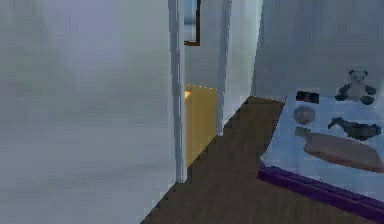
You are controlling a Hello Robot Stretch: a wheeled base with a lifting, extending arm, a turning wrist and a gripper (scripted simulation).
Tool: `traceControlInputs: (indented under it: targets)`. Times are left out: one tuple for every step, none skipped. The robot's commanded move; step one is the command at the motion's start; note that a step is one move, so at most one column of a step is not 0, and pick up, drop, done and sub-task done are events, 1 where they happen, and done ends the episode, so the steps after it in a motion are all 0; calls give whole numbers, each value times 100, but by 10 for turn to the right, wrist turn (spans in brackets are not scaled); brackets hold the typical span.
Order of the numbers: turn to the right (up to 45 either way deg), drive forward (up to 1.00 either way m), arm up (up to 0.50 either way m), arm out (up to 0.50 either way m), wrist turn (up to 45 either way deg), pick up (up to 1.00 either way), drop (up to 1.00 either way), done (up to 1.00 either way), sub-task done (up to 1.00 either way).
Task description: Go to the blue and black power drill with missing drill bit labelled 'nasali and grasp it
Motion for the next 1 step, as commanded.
traceControlInputs:
  targets:
    - [-450,0,0,0,0,0,0,0,0]
